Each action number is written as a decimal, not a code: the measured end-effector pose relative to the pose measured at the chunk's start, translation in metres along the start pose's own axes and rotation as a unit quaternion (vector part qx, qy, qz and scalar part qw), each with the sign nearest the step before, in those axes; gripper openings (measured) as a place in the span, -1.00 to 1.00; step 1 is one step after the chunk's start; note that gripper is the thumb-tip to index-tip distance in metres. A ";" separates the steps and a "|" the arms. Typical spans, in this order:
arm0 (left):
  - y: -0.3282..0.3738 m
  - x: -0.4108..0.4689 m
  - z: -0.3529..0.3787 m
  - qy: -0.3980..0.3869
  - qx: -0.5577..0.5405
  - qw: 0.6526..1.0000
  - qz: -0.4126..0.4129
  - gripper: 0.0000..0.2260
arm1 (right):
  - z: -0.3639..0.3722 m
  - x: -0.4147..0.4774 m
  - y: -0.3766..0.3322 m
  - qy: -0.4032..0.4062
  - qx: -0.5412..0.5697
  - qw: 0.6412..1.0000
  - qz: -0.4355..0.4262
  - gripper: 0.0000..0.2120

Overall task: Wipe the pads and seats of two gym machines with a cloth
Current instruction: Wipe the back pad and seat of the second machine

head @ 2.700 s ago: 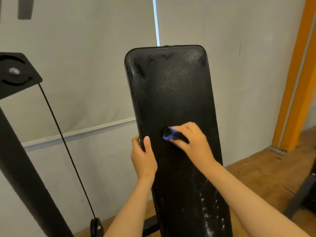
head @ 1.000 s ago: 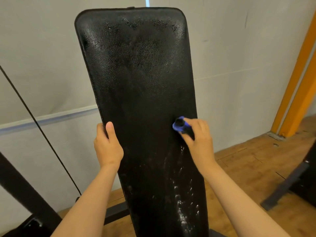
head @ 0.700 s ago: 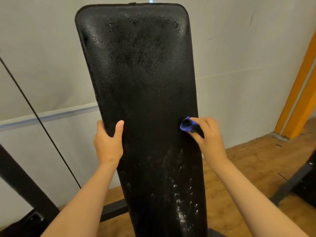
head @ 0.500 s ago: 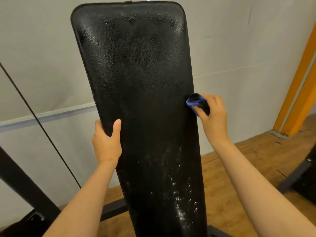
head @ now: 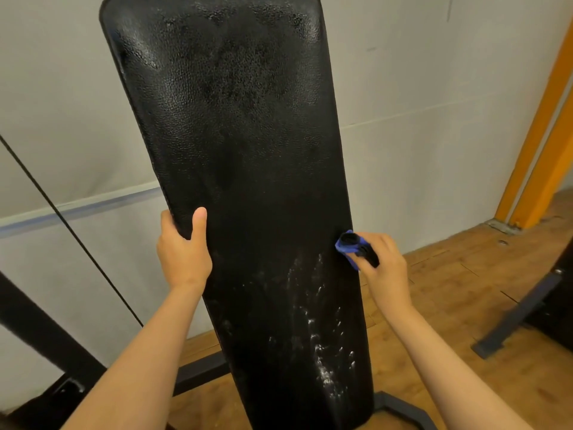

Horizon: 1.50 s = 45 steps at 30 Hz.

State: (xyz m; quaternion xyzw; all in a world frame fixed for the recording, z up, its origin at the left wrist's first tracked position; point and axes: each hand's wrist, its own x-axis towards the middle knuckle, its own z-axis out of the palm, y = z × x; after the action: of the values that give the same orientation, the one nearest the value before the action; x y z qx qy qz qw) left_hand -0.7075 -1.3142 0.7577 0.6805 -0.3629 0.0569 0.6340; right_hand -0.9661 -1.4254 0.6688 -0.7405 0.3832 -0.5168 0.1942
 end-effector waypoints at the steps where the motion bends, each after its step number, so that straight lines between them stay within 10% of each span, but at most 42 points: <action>1: 0.000 0.000 0.000 0.001 0.001 1.000 0.000 -0.59 | -0.002 0.009 -0.003 0.019 0.006 1.000 0.006 -0.68; 10: -0.001 0.002 0.000 -0.009 -0.003 1.000 0.013 -0.61 | 0.010 0.037 -0.030 0.143 0.053 0.986 0.065 -0.68; 20: -0.004 0.001 -0.001 -0.011 -0.009 1.000 0.012 -0.60 | 0.055 -0.055 -0.038 -0.006 -0.006 1.000 -0.011 -0.58; 30: -0.003 0.001 0.001 -0.028 -0.018 0.999 0.013 -0.63 | 0.041 -0.010 -0.056 0.151 0.056 0.980 0.113 -0.68; 45: -0.008 0.004 0.000 -0.053 -0.024 0.998 0.005 -0.59 | 0.077 -0.059 -0.071 0.046 0.005 0.998 0.031 -0.61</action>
State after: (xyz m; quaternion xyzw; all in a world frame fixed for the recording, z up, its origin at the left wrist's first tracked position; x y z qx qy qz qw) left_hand -0.6999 -1.3162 0.7532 0.6652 -0.4010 0.0151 0.6297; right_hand -0.8800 -1.3435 0.6505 -0.7025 0.4118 -0.5463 0.1962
